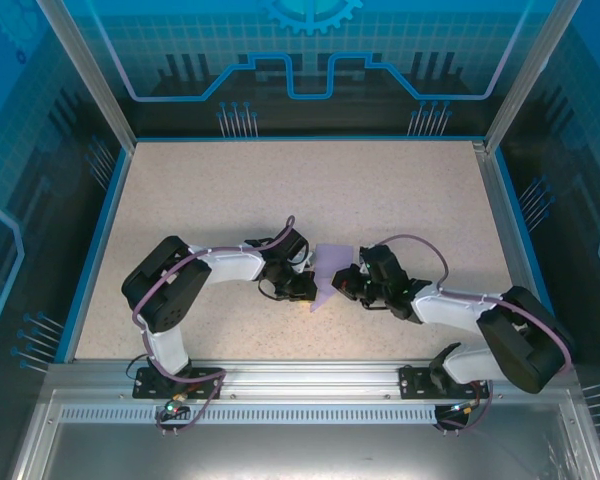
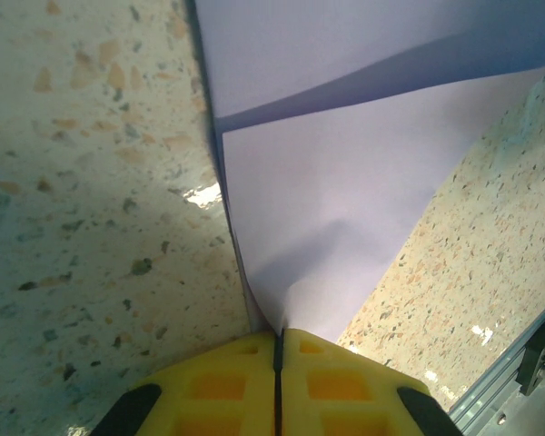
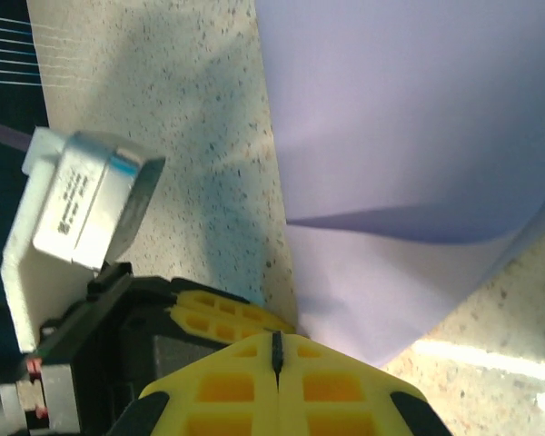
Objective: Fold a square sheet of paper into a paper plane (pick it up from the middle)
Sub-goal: Third fold the triangle at the center of the table.
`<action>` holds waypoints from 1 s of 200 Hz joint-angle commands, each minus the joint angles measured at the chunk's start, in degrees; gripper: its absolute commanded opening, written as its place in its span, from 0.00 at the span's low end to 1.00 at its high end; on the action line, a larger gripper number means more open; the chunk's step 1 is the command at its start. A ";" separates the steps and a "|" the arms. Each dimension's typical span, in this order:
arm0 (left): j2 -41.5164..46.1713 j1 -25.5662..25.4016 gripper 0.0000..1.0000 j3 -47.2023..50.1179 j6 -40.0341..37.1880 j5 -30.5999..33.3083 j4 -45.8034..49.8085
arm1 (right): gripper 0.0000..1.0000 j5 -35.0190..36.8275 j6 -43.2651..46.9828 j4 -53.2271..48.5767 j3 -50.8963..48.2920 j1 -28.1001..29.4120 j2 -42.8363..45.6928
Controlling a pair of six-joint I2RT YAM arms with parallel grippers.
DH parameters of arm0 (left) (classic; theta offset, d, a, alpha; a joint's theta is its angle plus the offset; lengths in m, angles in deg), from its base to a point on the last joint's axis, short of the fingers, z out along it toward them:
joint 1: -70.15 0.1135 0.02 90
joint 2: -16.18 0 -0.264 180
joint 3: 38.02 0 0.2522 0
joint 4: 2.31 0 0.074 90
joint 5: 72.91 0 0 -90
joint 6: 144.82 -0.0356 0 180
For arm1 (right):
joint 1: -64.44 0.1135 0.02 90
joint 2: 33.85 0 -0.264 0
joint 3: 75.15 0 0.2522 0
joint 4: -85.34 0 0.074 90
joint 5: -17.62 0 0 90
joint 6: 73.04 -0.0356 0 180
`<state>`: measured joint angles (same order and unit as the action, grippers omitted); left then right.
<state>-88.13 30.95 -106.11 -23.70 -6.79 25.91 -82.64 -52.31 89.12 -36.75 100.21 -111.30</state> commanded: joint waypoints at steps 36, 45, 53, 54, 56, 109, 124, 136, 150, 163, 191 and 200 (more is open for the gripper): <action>-4.57 -0.26 0.09 0.97 -1.22 6.55 5.01 | 0.00 -3.07 4.36 -0.04 4.16 -2.40 -7.92; -4.67 -0.26 0.09 0.89 -1.32 6.52 5.09 | 0.00 -2.71 4.95 -0.36 4.60 -2.52 -9.14; -4.66 -0.28 0.09 0.89 -1.40 6.39 5.14 | 0.00 -2.58 5.41 -0.40 4.88 -2.77 -10.08; -4.67 -0.32 0.09 0.89 -1.40 6.39 5.14 | 0.00 -2.57 5.48 -0.40 4.88 -2.79 -10.17; -4.67 -0.28 0.09 0.89 -1.41 6.37 5.14 | 0.00 -2.57 5.58 -0.36 4.95 -2.87 -10.29; -4.98 -0.28 0.09 0.71 -1.75 6.48 5.40 | 0.00 1.20 8.83 -7.30 6.33 -3.69 -11.96; -5.19 -0.30 0.09 0.71 -1.74 6.39 5.24 | 0.00 2.64 9.79 -9.17 6.38 -4.01 -12.05; -5.37 -0.35 0.09 0.71 -1.76 6.34 5.26 | 0.00 2.94 10.34 -9.88 6.17 -4.54 -12.46; -5.46 -0.26 0.09 0.71 -1.76 6.28 5.41 | 0.00 3.89 11.20 -11.00 5.70 -5.15 -12.51; -5.38 -0.33 0.09 0.64 -1.82 6.20 5.50 | 0.00 4.27 11.77 -11.48 5.16 -5.69 -12.25; -4.79 -0.27 0.10 -0.03 -1.85 5.71 6.32 | 0.00 4.73 13.07 -12.09 4.46 -6.06 -12.28; -4.14 -0.32 0.12 -0.24 -1.76 5.62 6.58 | 0.00 4.47 13.28 -11.90 4.27 -6.15 -12.58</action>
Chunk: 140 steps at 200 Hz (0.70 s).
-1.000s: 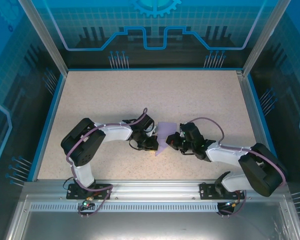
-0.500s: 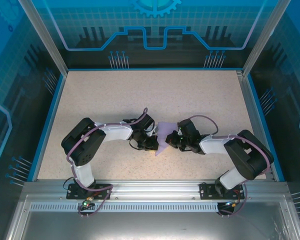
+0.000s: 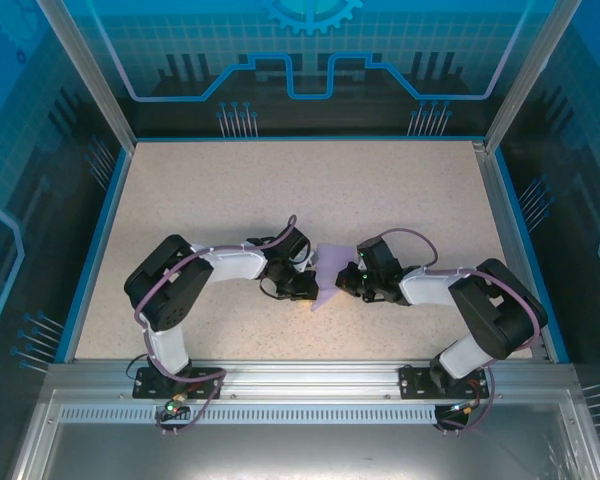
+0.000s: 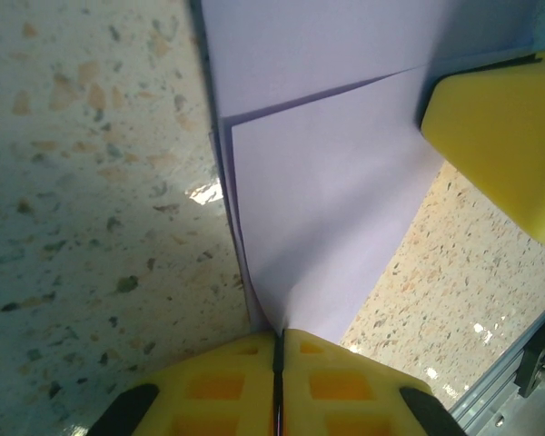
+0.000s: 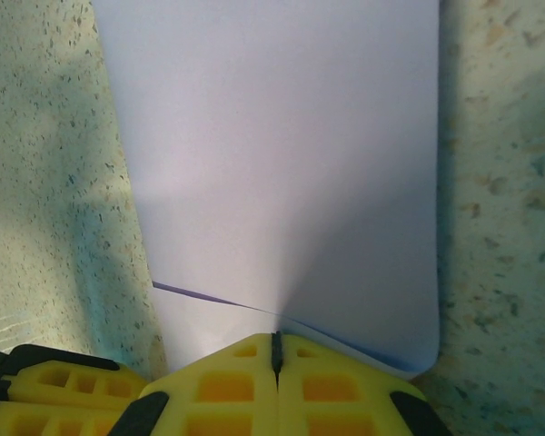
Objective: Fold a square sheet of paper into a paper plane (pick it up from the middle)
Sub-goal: Third fold the triangle at the center of the table.
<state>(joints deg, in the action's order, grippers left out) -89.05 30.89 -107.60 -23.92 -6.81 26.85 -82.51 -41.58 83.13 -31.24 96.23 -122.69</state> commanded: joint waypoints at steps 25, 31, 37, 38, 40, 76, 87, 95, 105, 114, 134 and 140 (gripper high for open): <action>-1.24 -0.20 0.14 0.03 -1.59 5.87 7.42 | 0.00 4.02 3.06 -5.66 -1.57 -2.17 -1.90; -0.68 -0.25 0.15 -0.24 -1.62 6.03 7.82 | 0.00 4.02 3.17 -5.51 -1.63 -2.23 -2.14; -0.07 -0.23 0.16 -0.61 -1.63 6.17 8.34 | 0.00 3.90 3.20 -5.23 -1.76 -2.30 -2.36; 0.02 -0.26 0.16 -0.66 -1.67 6.24 8.42 | 0.00 3.85 3.14 -5.18 -1.81 -2.28 -2.38; 0.24 -0.23 0.16 -0.80 -1.70 6.35 8.55 | 0.00 3.82 3.17 -5.15 -1.84 -2.31 -2.43; 3.62 -0.29 0.22 -3.60 -2.47 8.34 12.31 | 0.00 2.54 3.00 -3.26 -2.37 -2.39 -3.87; 4.92 -0.24 0.23 -4.65 -2.74 9.78 14.02 | 0.00 1.93 2.96 -2.49 -2.30 -2.35 -4.38; 5.97 -0.26 0.25 -5.28 -2.79 10.99 14.92 | 0.00 1.53 2.89 -1.99 -2.36 -2.36 -4.70; 7.43 -0.34 0.28 -5.85 -2.58 12.05 15.73 | 0.00 0.91 2.78 -1.25 -2.34 -2.35 -5.03; 8.46 -0.43 0.30 -6.37 -2.41 12.07 15.96 | 0.00 0.49 2.64 -0.63 -2.34 -2.35 -5.42; 9.05 -2.03 0.30 -7.75 -1.90 10.85 15.95 | 0.00 -0.47 2.47 0.61 -2.51 -2.35 -5.82; 8.72 -2.76 0.30 -8.32 -1.85 10.24 15.89 | 0.00 -0.58 2.46 0.69 -2.48 -2.35 -5.82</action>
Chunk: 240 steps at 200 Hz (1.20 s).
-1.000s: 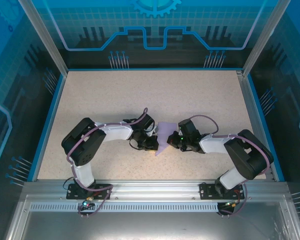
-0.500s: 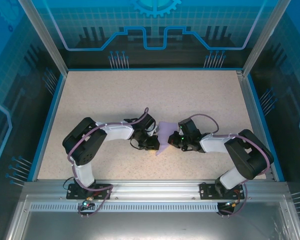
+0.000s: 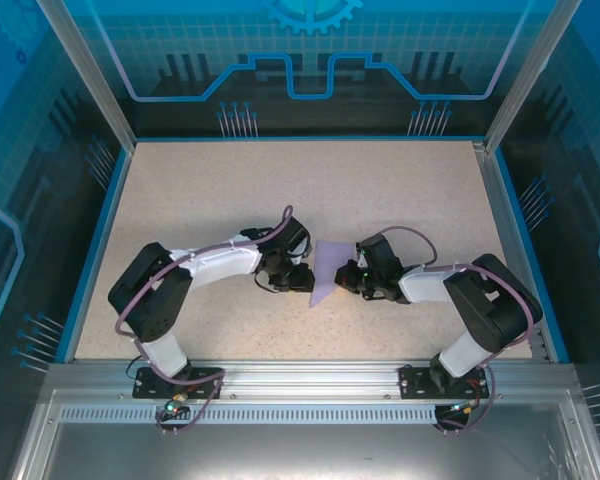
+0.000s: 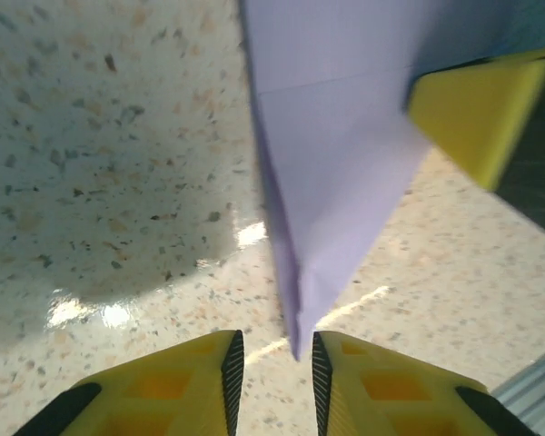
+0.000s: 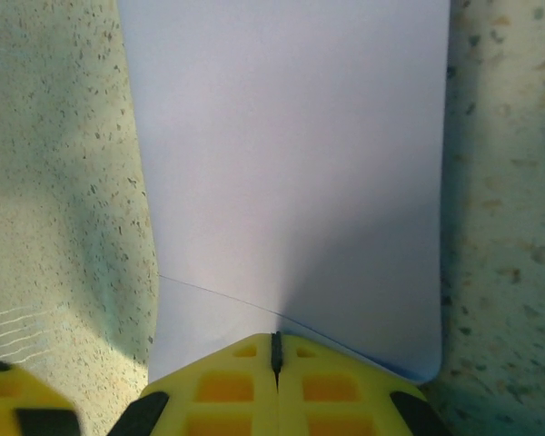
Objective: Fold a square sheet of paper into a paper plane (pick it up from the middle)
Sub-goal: Third fold the triangle at the center of the table.
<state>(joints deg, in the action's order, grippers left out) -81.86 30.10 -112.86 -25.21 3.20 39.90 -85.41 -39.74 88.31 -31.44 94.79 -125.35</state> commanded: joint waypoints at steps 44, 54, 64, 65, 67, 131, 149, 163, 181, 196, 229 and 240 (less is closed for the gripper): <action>-4.48 -4.74 0.24 -4.32 -0.47 -3.19 -0.40 | 0.00 1.71 1.16 -5.35 -2.30 -0.92 -1.95; -5.69 -4.69 0.23 -4.16 -0.70 -3.22 -1.20 | 0.00 1.61 1.38 -5.63 -2.24 -0.97 -1.66; -6.96 -4.69 0.22 -4.31 -1.20 -2.95 -1.63 | 0.00 1.56 1.52 -5.90 -2.26 -0.91 -1.49; -7.06 -4.68 0.22 -4.35 -1.21 -2.93 -1.63 | 0.00 1.54 1.52 -5.87 -2.26 -0.95 -1.44; -7.32 -4.71 0.22 -4.39 -1.35 -2.95 -1.66 | 0.00 1.46 1.60 -5.97 -2.18 -0.96 -1.41; -9.80 -3.12 0.19 -2.03 -1.13 -2.85 -4.61 | 0.00 1.08 2.86 -7.74 -2.05 -1.26 -0.78; -9.98 -3.11 0.19 -0.73 -0.74 -3.34 -5.53 | 0.00 1.04 3.22 -7.94 -2.09 -1.58 -0.79; -10.22 -3.12 0.19 0.39 -0.60 -3.25 -6.02 | 0.00 1.13 3.57 -8.34 -2.01 -1.69 -0.70; -10.16 -2.95 0.19 2.02 -0.48 -2.83 -6.60 | 0.00 0.95 4.03 -8.48 -1.99 -1.97 -0.50; -9.98 -2.65 0.19 3.41 -0.42 -2.81 -7.13 | 0.00 0.61 4.28 -8.02 -2.05 -2.12 -0.13; -9.63 -2.40 0.18 5.56 -0.65 -2.73 -7.65 | 0.00 1.24 5.36 -7.16 -1.82 -2.24 2.87; -9.63 -2.42 0.18 6.03 -0.95 -2.64 -7.70 | 0.00 1.30 5.07 -6.49 -1.72 -2.03 4.58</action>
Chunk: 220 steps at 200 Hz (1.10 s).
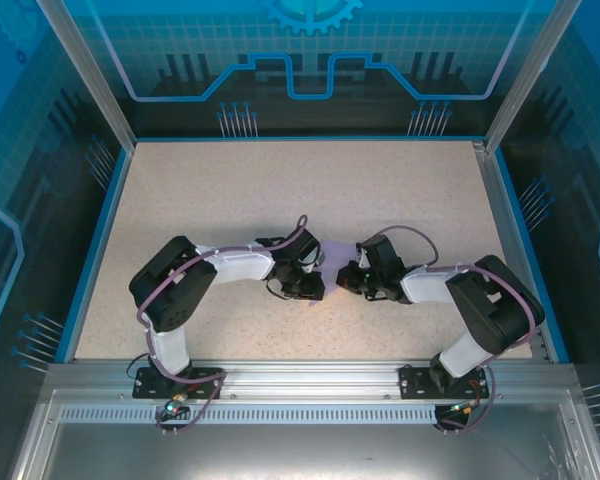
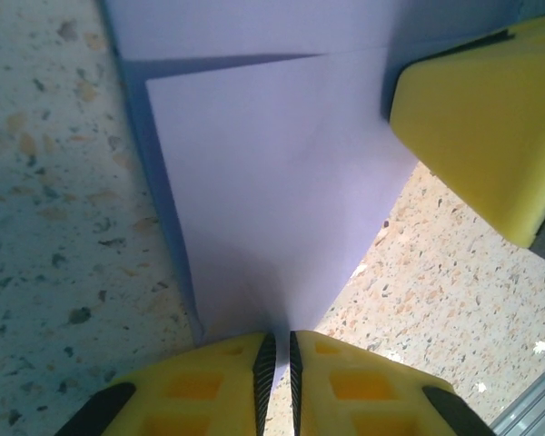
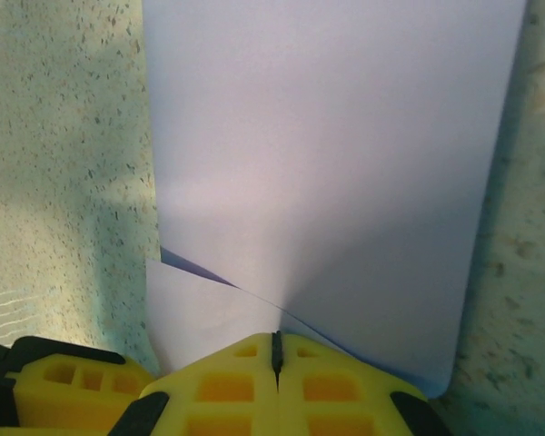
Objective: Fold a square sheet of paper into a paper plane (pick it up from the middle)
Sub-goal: Third fold the triangle at the center of the table.
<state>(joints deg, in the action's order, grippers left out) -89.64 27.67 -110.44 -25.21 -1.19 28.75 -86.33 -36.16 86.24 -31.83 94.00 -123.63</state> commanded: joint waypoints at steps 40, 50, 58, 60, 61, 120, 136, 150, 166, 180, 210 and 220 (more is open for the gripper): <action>-1.49 0.10 0.16 5.25 -1.11 1.78 2.01 | 0.02 3.56 -5.06 2.77 -3.84 1.87 8.80; -1.42 0.15 0.16 5.55 -1.04 1.85 1.65 | 0.02 4.71 -7.15 3.75 -4.21 3.34 9.52; -1.45 0.14 0.16 5.65 -1.01 1.77 1.52 | 0.02 6.35 -8.74 4.22 -4.44 4.92 10.04; -1.48 0.12 0.15 5.65 -1.03 1.72 1.40 | 0.02 6.85 -9.17 4.39 -4.50 5.38 10.10; -1.49 0.12 0.15 5.65 -1.04 1.70 1.37 | 0.02 7.02 -9.35 4.54 -4.55 5.53 10.12; -1.14 0.17 0.15 6.28 -1.17 1.31 0.83 | 0.01 11.08 -18.02 9.06 -5.57 11.19 5.35; -0.88 0.18 0.15 6.70 -1.12 1.14 0.46 | 0.00 11.82 -18.77 8.76 -5.88 11.36 4.26; -0.83 0.20 0.15 6.78 -1.13 1.14 0.46 | 0.00 12.31 -18.27 8.18 -5.53 11.55 2.82; -0.85 0.19 0.15 6.87 -1.05 0.99 0.30 | 0.00 12.21 -18.06 9.09 -5.82 10.87 1.42; -0.65 0.17 0.15 7.04 -1.18 1.14 0.41 | 0.00 12.67 -17.05 8.08 -5.75 9.96 1.35; 0.23 0.18 0.15 7.48 -1.49 1.31 1.07 | 0.00 14.21 -13.21 1.67 -4.69 7.93 2.06; 0.35 0.28 0.15 7.66 -1.74 1.48 1.28 | 0.00 14.39 -12.78 1.14 -4.86 6.50 2.38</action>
<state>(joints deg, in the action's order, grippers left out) -87.76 28.07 -106.18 -25.26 -1.82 23.11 -75.86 -51.81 93.43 -36.60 103.86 -121.46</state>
